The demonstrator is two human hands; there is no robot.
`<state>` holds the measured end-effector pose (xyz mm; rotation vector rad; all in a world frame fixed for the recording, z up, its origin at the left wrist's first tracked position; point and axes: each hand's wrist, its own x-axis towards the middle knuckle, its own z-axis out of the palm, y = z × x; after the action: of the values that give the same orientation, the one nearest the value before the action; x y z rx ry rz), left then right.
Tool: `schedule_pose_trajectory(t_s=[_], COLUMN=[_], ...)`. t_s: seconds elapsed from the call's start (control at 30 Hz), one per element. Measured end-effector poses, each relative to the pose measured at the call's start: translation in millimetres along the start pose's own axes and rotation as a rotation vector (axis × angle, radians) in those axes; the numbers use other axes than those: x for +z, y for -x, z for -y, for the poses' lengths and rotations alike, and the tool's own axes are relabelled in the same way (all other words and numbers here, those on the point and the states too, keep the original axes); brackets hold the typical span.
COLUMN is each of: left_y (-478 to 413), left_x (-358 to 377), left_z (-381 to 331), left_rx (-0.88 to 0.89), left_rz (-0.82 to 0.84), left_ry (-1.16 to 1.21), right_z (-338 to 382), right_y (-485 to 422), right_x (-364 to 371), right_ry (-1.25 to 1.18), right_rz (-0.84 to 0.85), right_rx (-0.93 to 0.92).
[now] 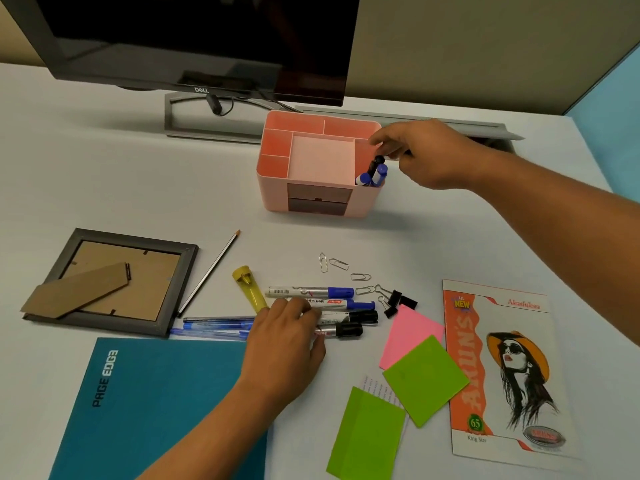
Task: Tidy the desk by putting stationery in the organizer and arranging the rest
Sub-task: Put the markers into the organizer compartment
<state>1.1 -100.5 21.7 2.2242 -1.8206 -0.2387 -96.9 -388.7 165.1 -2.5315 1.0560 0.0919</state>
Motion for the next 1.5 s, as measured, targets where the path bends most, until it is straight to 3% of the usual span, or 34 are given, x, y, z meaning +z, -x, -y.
schedule_pose_trajectory(t_s=[0.2,0.73,0.97,1.27,1.4,1.5], left_y=[-3.8,-26.7,-27.1,-21.2,-20.3,-19.0], left_x=[-5.6,-21.8,-37.0,-58.1,-63.5,-60.1], left_z=[-1.8,-8.9,-13.0,-19.0,-17.0,-11.3], left_rx=[-0.016,-0.008,-0.012,-0.076,-0.154,-0.168], left_rz=[0.042,0.177,0.122,-0.079,-0.172,-0.095], left_ry=[0.022,-0.019,0.133,0.469,0.518,0.457], right_z=[-7.2,39.4,35.0,34.4,41.1,42.2], right_y=[39.7,176.9,176.3,168.5,159.7,146.4], right_x=[25.5,156.1,146.0,84.6,36.3,-7.8], right_ry=[-0.199,-0.6,-0.73,-0.96,-0.809,-0.633], right_rz=[-0.555,-0.157,-0.24,-0.184,-0.317,-0.482], right_rx=[0.085,0.256,0.361,0.219,0.068,-0.045])
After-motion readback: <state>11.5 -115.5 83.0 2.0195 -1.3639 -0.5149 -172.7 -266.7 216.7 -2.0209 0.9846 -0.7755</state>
